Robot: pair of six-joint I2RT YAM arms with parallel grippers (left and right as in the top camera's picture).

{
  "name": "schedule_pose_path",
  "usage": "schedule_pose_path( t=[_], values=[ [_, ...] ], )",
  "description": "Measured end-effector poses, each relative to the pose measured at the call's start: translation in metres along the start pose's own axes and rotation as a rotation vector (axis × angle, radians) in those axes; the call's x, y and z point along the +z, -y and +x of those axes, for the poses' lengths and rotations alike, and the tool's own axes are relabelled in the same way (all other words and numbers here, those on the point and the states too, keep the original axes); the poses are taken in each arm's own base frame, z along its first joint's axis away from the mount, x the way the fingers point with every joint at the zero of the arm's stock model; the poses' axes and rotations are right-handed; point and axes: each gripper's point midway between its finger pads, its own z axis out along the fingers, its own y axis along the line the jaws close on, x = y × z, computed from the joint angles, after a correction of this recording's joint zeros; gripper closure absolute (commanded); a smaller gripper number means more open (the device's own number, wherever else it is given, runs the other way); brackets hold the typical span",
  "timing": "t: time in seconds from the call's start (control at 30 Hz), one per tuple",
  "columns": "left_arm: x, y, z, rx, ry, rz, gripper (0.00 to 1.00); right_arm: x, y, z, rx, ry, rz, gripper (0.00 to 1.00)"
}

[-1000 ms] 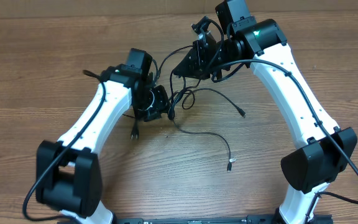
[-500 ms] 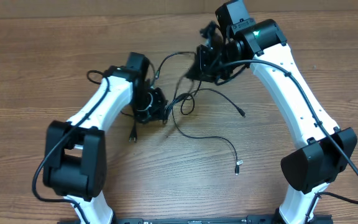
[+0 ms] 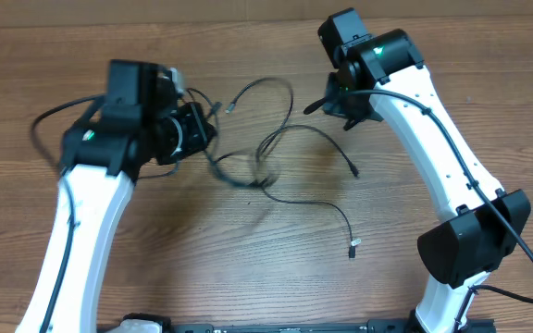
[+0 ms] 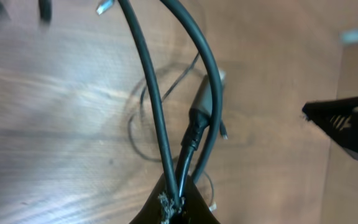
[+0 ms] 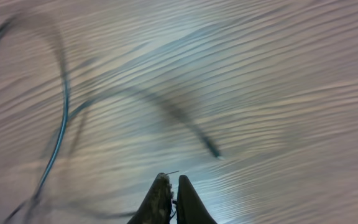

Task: Untangle cables

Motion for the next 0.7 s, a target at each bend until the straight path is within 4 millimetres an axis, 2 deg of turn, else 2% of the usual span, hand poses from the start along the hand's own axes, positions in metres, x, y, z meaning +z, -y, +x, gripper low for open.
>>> schedule_pose_path(
  t=[0.1, 0.2, 0.27, 0.37, 0.5, 0.6, 0.7],
  values=[
    [-0.032, 0.002, -0.009, 0.02, 0.116, -0.012, 0.96, 0.001, 0.018, -0.007, 0.015, 0.028, 0.073, 0.96],
    [-0.062, -0.001, -0.017, 0.024, 0.226, -0.025, 0.96, 0.002, 0.028, -0.011, 0.032, 0.031, 0.095, 0.96],
    [-0.074, -0.001, -0.018, 0.028, 0.265, -0.023, 0.96, 0.003, 0.027, -0.012, 0.042, 0.018, 0.072, 0.84],
    [-0.084, 0.001, -0.018, 0.031, 0.291, -0.021, 0.96, 0.005, 0.004, -0.012, -0.033, -0.019, -0.076, 0.75],
    [-0.073, -0.004, -0.017, 0.017, 0.248, -0.034, 0.96, -0.012, -0.05, 0.012, -0.276, -0.123, -0.42, 0.45],
    [-0.051, -0.008, -0.015, -0.008, 0.17, -0.039, 0.96, -0.039, -0.075, 0.032, -0.461, -0.146, -0.639, 0.35],
    [-0.019, -0.015, -0.013, -0.051, 0.055, -0.033, 0.96, -0.068, -0.083, 0.05, -0.599, -0.14, -0.774, 0.32]
  ],
)
